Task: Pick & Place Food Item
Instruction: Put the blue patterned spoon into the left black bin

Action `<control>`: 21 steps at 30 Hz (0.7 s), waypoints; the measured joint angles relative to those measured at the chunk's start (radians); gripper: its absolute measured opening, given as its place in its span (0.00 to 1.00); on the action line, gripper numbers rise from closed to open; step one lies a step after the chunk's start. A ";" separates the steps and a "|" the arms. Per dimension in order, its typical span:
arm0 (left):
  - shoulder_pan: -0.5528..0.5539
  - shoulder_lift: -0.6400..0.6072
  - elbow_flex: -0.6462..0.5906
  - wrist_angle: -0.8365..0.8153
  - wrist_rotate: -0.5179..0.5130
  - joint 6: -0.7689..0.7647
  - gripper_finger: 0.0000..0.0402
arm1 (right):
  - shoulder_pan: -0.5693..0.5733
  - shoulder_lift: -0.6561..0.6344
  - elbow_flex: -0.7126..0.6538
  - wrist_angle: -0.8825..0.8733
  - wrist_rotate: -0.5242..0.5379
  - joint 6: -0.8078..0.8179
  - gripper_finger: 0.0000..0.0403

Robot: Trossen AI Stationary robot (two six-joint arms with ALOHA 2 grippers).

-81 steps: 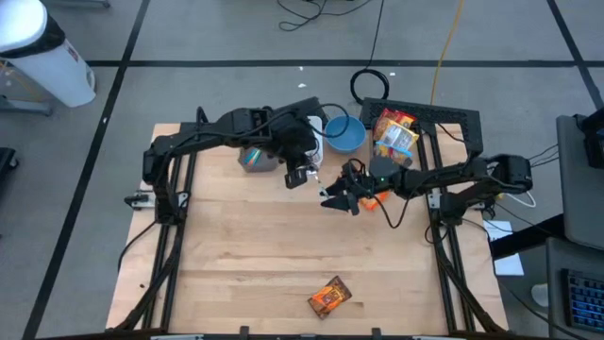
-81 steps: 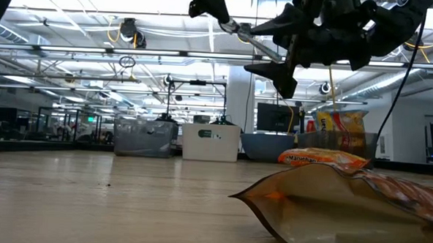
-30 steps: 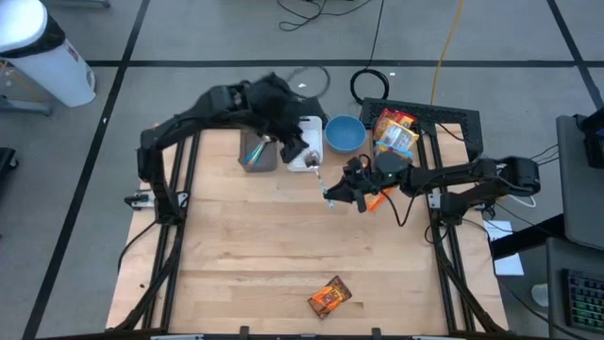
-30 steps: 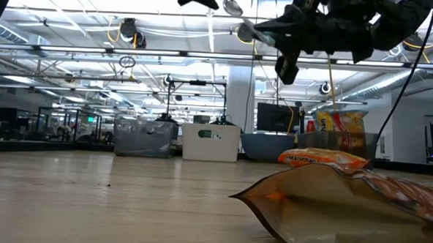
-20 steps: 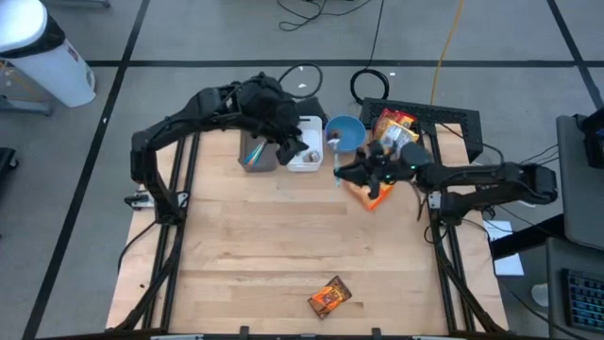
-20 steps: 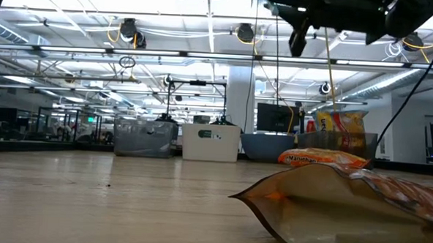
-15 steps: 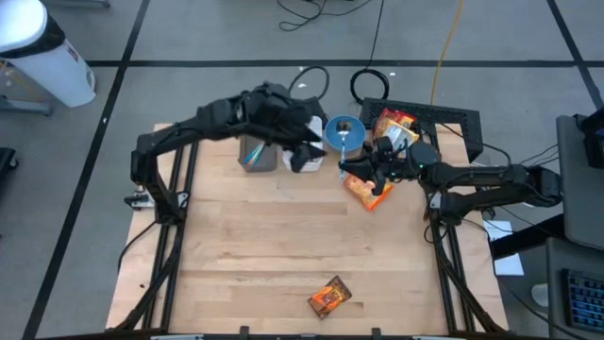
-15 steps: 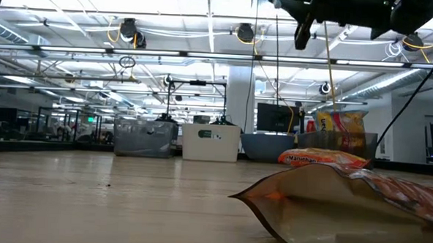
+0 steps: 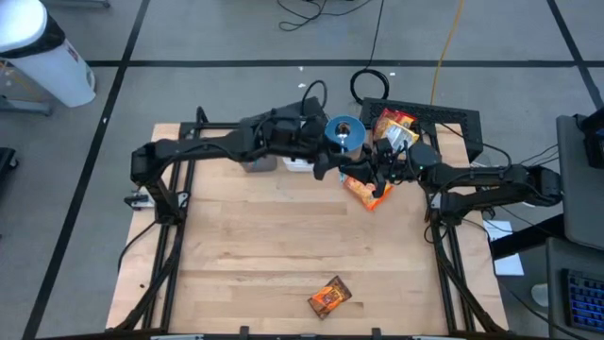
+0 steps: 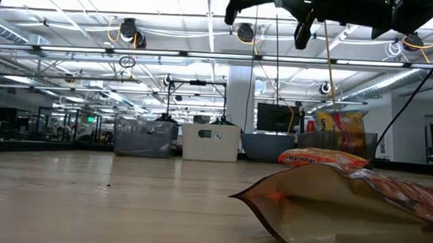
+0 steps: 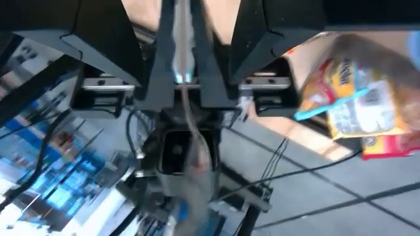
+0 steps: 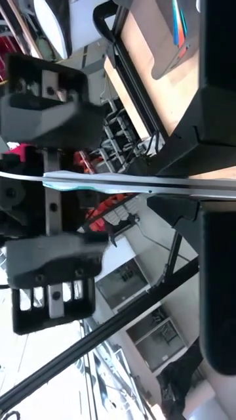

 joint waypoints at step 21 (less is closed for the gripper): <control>-0.007 0.000 -0.037 0.023 -0.009 -0.025 0.57 | 0.000 0.000 0.000 0.028 0.023 -0.026 0.06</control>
